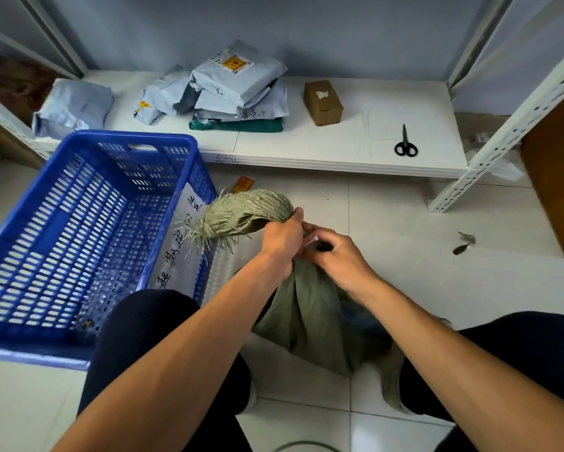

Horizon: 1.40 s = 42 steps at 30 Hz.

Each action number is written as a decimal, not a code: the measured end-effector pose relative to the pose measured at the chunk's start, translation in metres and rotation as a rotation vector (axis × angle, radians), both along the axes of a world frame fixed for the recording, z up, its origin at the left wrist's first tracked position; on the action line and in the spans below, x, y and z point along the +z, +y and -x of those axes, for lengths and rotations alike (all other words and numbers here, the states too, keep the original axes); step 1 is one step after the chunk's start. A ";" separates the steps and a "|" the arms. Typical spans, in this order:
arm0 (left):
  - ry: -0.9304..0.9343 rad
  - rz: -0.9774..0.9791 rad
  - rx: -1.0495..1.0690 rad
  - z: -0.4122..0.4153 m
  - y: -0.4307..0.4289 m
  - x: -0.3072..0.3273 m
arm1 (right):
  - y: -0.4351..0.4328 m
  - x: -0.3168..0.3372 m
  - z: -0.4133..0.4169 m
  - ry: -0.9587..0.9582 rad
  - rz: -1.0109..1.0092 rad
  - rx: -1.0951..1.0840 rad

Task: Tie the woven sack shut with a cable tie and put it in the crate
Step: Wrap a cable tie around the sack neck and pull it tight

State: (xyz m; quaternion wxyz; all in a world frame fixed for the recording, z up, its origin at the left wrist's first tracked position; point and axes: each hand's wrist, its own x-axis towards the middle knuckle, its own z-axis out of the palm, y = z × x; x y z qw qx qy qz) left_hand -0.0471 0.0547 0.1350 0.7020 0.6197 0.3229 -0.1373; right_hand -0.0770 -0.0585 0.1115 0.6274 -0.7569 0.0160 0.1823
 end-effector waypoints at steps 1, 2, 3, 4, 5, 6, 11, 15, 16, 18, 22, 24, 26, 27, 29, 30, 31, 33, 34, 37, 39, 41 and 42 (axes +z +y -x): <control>0.003 -0.041 -0.011 0.000 0.000 0.001 | 0.001 0.000 0.002 0.005 0.002 0.028; 0.003 -0.086 -0.025 0.001 0.000 0.002 | 0.003 -0.002 0.005 -0.003 0.034 0.049; 0.002 -0.119 -0.032 0.001 0.000 0.002 | 0.006 -0.004 0.007 -0.016 0.074 0.061; 0.005 -0.130 -0.033 0.001 0.000 0.002 | 0.009 -0.006 0.009 -0.026 0.101 0.066; 0.008 -0.123 -0.027 0.002 -0.001 0.002 | 0.011 -0.008 0.009 -0.034 0.107 0.057; 0.009 -0.113 -0.019 0.002 -0.001 0.004 | 0.011 -0.007 0.009 -0.041 0.101 0.043; 0.015 -0.103 -0.035 0.001 0.009 0.011 | 0.008 -0.007 0.007 -0.130 0.164 -0.005; 0.050 -0.116 -0.128 0.002 0.022 0.010 | 0.009 -0.001 0.009 -0.085 0.155 -0.004; 0.050 -0.132 -0.170 0.002 0.025 0.011 | 0.008 0.001 0.008 -0.071 0.144 -0.012; 0.014 -0.143 -0.263 0.003 0.029 0.013 | 0.005 0.005 0.006 -0.043 0.113 -0.036; -0.084 -0.191 -0.482 0.008 0.037 0.020 | -0.001 0.011 0.003 0.031 0.044 -0.058; -0.130 -0.219 -0.521 0.008 0.041 0.019 | -0.004 0.014 0.002 0.036 0.042 -0.053; -0.168 -0.230 -0.534 0.010 0.044 0.018 | -0.006 0.017 0.001 0.041 0.033 -0.040; -0.185 -0.242 -0.542 0.011 0.045 0.018 | -0.007 0.017 0.001 0.042 0.030 -0.031; -0.202 -0.249 -0.558 0.012 0.048 0.017 | -0.008 0.017 0.001 0.046 0.031 -0.003; -0.210 -0.232 -0.560 0.013 0.048 0.017 | -0.009 0.017 0.002 0.055 0.029 0.014; -0.214 -0.212 -0.553 0.014 0.049 0.016 | -0.010 0.017 0.002 0.071 0.023 0.029; -0.214 -0.188 -0.530 0.016 0.048 0.016 | -0.012 0.019 0.002 0.119 -0.018 0.057; -0.215 -0.183 -0.520 0.017 0.047 0.016 | -0.012 0.020 0.002 0.140 -0.048 0.062; -0.203 -0.185 -0.502 0.020 0.041 0.017 | -0.011 0.020 0.003 0.156 -0.157 -0.002; -0.195 -0.172 -0.491 0.021 0.038 0.018 | -0.009 0.019 0.003 0.118 -0.160 -0.061; -0.175 -0.142 -0.473 0.020 0.038 0.018 | -0.007 0.018 0.003 0.064 -0.108 -0.090; -0.162 -0.128 -0.466 0.019 0.038 0.018 | -0.007 0.018 0.003 0.040 -0.086 -0.102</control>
